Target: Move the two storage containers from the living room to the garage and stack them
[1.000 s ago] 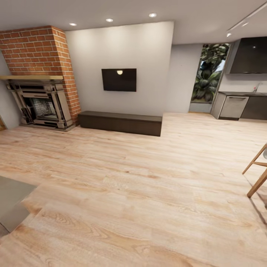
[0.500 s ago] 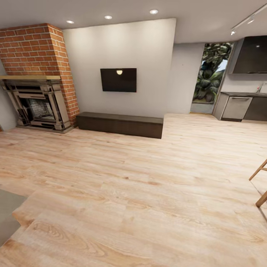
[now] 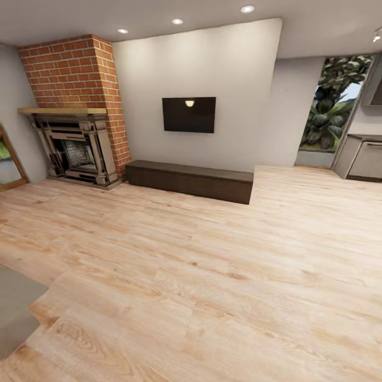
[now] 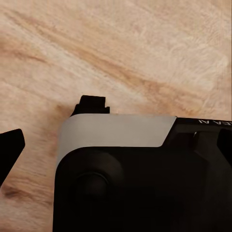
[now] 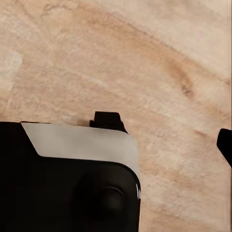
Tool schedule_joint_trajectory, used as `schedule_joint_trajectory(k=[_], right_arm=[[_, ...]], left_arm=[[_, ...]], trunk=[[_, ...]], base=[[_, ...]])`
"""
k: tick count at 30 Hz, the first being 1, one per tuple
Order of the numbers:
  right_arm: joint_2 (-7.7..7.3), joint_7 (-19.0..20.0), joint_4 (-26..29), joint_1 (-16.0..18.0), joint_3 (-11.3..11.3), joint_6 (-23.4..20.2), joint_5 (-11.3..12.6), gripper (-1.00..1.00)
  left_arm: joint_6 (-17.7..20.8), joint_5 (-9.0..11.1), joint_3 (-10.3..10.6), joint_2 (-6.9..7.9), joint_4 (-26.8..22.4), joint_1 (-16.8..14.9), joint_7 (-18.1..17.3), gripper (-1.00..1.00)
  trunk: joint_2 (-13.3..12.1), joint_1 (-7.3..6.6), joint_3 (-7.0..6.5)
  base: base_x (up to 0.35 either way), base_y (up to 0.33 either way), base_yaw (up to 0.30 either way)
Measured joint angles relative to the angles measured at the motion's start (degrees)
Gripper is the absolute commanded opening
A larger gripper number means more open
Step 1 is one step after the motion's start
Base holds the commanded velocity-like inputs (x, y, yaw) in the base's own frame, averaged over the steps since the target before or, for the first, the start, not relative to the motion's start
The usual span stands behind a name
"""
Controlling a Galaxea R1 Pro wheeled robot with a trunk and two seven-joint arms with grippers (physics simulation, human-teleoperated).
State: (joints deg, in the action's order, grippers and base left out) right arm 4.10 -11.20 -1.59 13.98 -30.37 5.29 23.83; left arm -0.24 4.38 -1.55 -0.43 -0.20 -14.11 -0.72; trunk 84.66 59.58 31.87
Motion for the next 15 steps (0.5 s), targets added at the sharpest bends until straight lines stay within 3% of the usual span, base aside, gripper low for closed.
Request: schedule_joint_trajectory(k=[15], right_arm=[[-0.01, 0.0, 0.0, 0.0, 0.0, 0.0, 0.0, 1.00]], left_arm=[[0.0, 0.0, 0.0, 0.00, 0.0, 0.0, 0.0, 1.00]], trunk=[[0.0, 0.00, 0.00]], base=[[0.323, 0.000, 0.269]])
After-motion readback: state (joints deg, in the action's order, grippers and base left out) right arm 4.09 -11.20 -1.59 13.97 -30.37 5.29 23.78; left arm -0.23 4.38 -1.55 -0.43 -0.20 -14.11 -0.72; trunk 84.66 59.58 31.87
